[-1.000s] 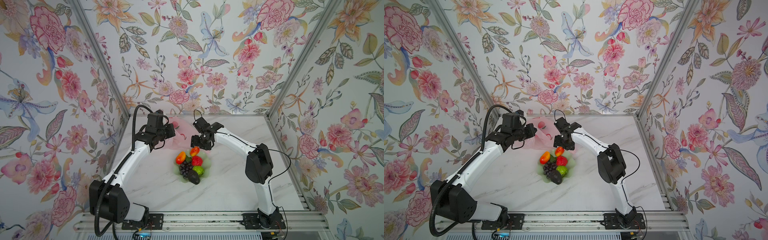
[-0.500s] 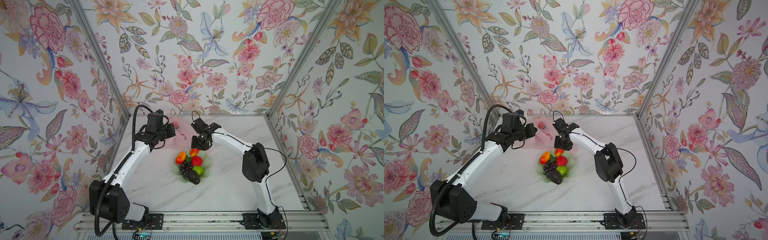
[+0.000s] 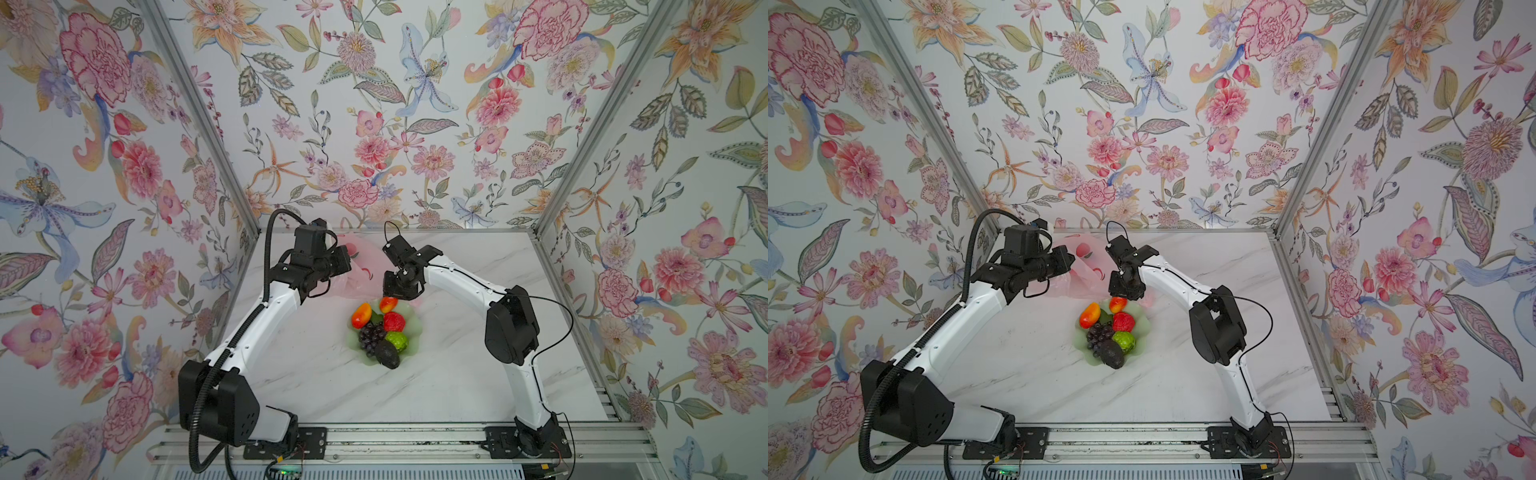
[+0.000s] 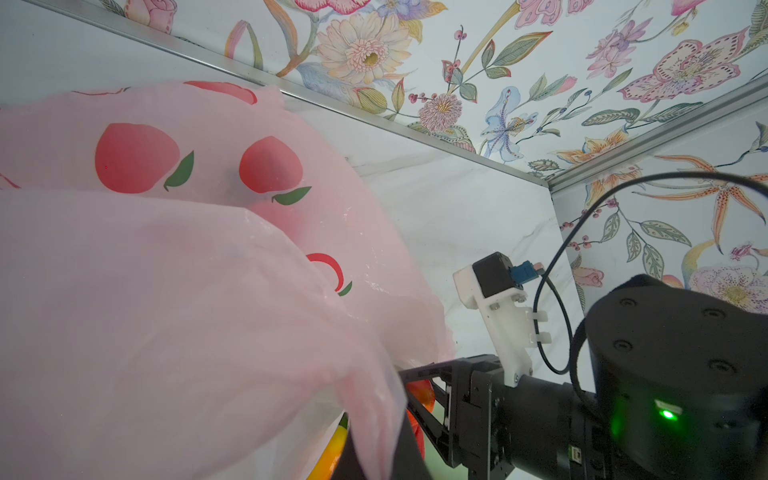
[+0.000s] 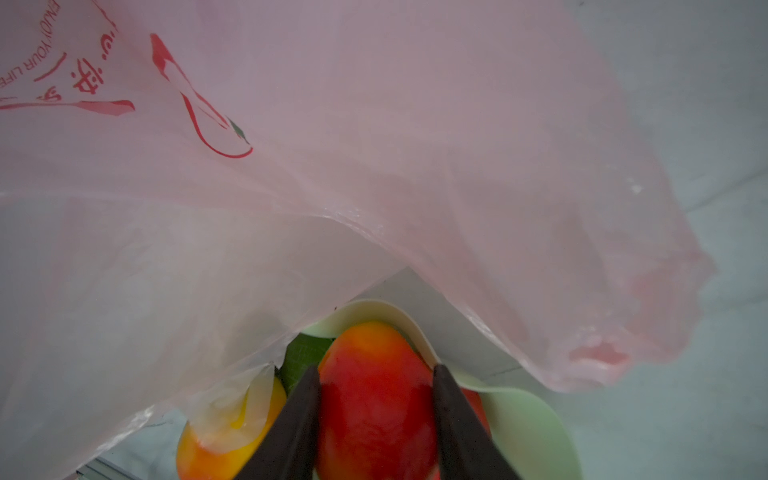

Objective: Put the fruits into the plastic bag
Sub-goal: 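Close the right gripper around the red-yellow mango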

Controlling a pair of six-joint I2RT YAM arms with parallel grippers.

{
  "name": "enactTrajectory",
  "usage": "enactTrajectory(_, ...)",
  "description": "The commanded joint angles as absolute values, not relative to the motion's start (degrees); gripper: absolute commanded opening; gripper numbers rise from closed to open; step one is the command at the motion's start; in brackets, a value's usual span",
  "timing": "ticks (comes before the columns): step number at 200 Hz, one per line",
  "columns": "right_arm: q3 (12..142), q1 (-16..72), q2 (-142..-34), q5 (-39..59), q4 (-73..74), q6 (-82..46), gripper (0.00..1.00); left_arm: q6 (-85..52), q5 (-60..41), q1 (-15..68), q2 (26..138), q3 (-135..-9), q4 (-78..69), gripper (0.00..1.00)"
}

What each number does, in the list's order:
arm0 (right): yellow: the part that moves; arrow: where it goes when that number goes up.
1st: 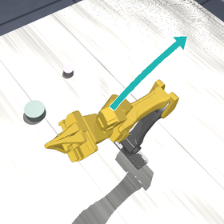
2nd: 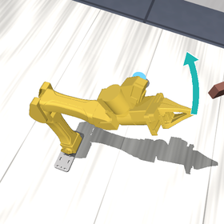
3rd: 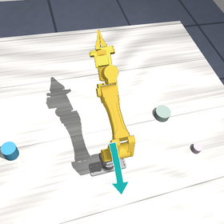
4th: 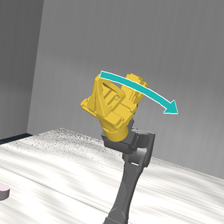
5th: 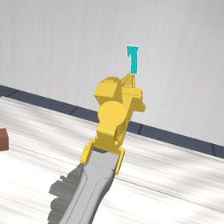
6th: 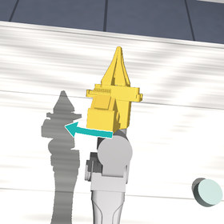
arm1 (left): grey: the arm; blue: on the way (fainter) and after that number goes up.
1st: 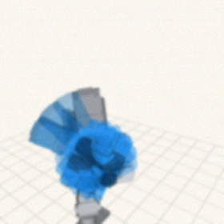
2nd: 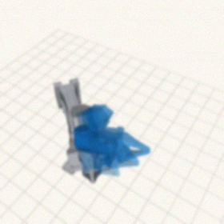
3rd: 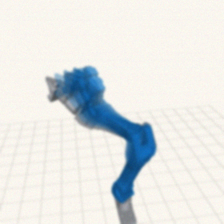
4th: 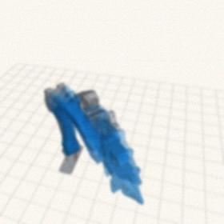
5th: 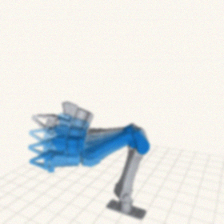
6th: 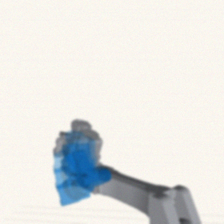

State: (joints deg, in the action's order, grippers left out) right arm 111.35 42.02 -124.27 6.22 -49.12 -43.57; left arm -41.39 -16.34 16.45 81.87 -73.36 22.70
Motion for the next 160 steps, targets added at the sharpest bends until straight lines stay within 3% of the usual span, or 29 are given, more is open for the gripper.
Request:
enactTrajectory(1, 109.82, 42.37, -118.68, 5.79, -49.08, -44.08, 0.28, -42.11, -17.41, 16.15, 82.09, -73.8, 21.95, 0.0)
enactTrajectory(95, 93.72, 40.4, -104.81, 11.74, -39.14, -49.64, 0.26, -42.28, -17.67, 16.36, 83.36, -73.42, 21.38, 0.0)
enactTrajectory(160, 93.13, 39.64, -100.43, 11.86, -38.94, -51.42, 0.25, -43.57, -16.01, 16.13, 85.78, -74.01, 23.02, 0.0)
